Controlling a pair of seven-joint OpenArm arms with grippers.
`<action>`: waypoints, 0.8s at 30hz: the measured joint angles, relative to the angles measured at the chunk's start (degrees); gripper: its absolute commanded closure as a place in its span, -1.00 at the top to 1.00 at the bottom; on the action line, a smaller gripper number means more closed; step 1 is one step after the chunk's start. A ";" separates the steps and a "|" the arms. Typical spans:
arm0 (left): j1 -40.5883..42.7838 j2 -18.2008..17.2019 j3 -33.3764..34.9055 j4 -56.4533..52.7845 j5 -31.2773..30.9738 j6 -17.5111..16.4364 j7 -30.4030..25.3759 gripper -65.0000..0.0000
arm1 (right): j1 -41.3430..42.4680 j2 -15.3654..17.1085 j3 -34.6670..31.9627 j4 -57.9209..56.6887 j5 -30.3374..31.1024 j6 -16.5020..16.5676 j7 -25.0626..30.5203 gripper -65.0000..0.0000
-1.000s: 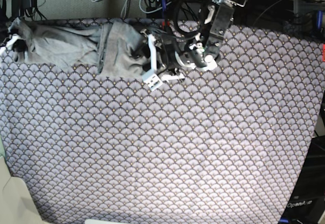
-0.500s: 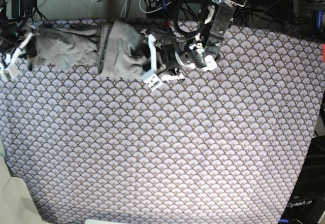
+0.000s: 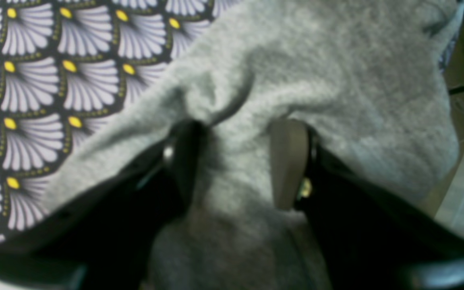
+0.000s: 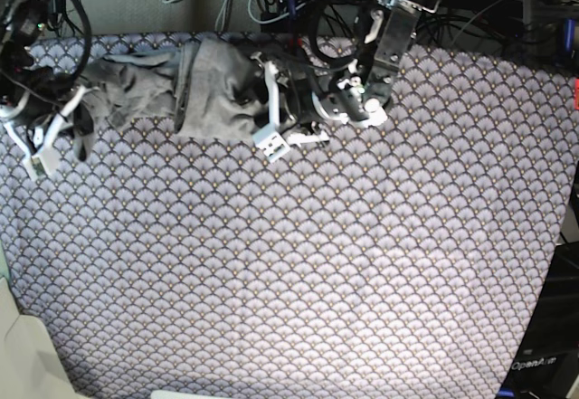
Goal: Fold the T-shirt properly
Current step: 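Grasp the strip end at the right gripper and lift it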
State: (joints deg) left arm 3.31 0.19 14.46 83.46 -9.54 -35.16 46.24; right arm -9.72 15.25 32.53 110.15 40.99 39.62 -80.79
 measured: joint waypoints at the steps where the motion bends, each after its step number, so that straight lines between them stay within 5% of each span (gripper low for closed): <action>1: 0.00 -0.02 0.00 0.00 0.00 0.00 -0.02 -0.11 | 0.31 -0.48 -0.57 0.00 -0.07 0.00 0.00 -1.00; 24: 0.90 -0.02 -3.98 9.33 2.38 0.92 3.67 -0.11 | -0.68 -7.34 -13.97 2.05 0.00 0.00 0.00 -1.00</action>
State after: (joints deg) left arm 4.21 0.16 10.48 92.79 -7.16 -34.24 49.91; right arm -10.39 7.90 18.57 112.20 40.99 39.62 -80.79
